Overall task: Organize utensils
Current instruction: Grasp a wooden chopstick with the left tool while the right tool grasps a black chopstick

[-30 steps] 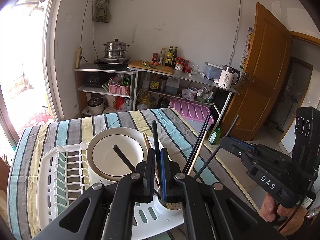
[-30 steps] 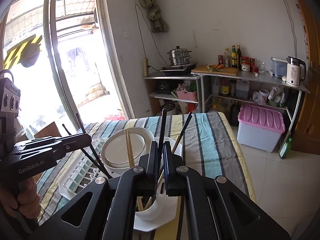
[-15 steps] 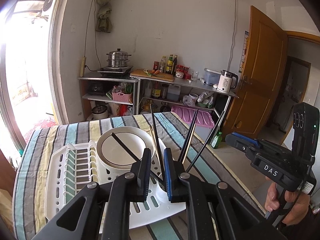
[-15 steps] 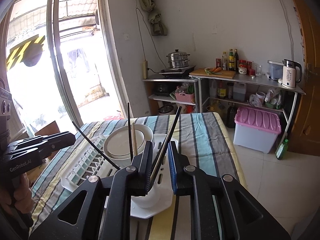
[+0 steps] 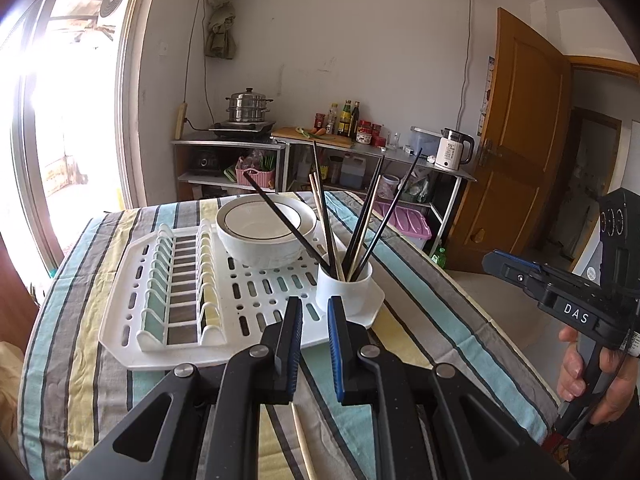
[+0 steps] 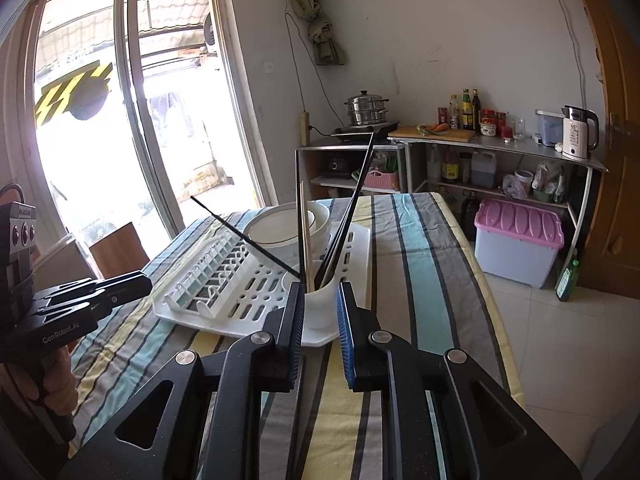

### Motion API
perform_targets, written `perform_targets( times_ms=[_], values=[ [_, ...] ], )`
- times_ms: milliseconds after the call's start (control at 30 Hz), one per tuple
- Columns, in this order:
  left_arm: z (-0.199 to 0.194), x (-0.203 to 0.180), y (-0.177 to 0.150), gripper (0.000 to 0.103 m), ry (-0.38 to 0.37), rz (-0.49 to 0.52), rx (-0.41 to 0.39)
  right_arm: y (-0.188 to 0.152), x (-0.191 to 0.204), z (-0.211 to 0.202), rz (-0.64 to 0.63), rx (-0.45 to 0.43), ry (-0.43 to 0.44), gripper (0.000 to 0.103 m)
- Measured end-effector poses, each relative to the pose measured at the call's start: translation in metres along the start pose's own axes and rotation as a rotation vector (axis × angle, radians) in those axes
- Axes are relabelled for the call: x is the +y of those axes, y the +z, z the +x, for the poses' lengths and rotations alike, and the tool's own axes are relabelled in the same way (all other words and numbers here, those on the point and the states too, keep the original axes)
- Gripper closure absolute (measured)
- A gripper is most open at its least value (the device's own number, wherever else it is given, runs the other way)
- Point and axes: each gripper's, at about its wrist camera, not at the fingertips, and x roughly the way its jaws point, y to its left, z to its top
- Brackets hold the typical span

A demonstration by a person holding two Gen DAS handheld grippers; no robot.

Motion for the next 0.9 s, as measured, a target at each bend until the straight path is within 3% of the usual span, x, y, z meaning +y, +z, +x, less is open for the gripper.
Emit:
perform_targets(
  times_ms=[467,900],
  values=[
    [-0.020,0.004,-0.078,0.091,0.027,-0.051,0.065,-0.067,0.012,-0.032,0.000,0.043,0.009,0.086],
    [0.012,0.003,-0.094,0.091,0.043,-0.036,0.178,-0.086,0.024,-0.004,-0.029,0.141,0.011,0.086]
  ],
)
